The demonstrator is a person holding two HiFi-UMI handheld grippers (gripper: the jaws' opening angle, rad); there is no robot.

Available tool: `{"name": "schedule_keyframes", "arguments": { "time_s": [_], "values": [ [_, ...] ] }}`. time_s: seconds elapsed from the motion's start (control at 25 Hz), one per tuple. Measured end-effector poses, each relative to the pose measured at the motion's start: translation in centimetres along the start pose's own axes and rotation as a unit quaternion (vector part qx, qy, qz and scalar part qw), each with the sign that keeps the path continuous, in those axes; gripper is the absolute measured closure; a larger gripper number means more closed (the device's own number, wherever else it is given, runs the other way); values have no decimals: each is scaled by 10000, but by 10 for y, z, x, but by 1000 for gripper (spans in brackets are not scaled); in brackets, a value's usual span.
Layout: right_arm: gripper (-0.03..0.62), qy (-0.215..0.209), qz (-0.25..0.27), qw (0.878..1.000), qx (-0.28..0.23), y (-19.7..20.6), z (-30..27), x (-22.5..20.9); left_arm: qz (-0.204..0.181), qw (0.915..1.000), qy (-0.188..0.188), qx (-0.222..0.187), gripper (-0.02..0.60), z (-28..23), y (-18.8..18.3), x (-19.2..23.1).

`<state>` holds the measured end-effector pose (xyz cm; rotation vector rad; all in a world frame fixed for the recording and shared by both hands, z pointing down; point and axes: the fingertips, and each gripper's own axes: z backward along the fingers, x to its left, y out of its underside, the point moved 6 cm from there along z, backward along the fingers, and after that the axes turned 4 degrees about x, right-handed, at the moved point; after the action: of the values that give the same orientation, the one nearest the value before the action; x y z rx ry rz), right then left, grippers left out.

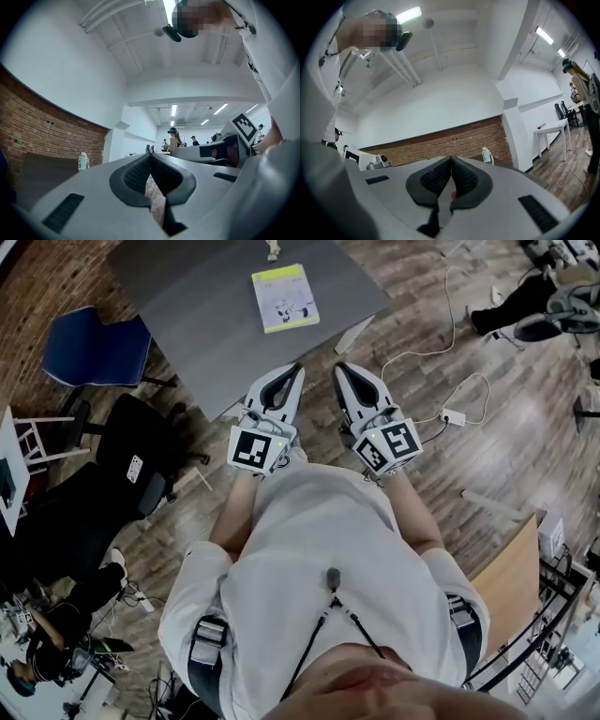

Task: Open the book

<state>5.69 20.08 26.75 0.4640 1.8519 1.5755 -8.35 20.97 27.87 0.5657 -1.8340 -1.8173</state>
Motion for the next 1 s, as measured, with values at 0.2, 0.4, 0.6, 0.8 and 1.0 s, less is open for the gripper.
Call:
{"name": "schedule_keyframes", "arguments": {
  "time_s": [0.2,0.4,0.6,0.8,1.0],
  "values": [
    [557,82,32,10000,-24,-6,-38,-8,-103,9999,108,-34,558,-18,-3,31],
    [557,181,42,9998,-11,-8,-50,-17,-57,9999,104,-64,558,-30,-3,46],
    [557,379,46,9992,79,-9,-60,-34,-96,9998,190,64,558,-50,4,55],
    [557,461,28,9988,182,-5,-67,-53,-32,9998,195,14,558,-71,7,60],
    [557,325,63,9991,266,-2,-80,-70,-60,9995,84,294,558,-87,19,67]
  ]
}}
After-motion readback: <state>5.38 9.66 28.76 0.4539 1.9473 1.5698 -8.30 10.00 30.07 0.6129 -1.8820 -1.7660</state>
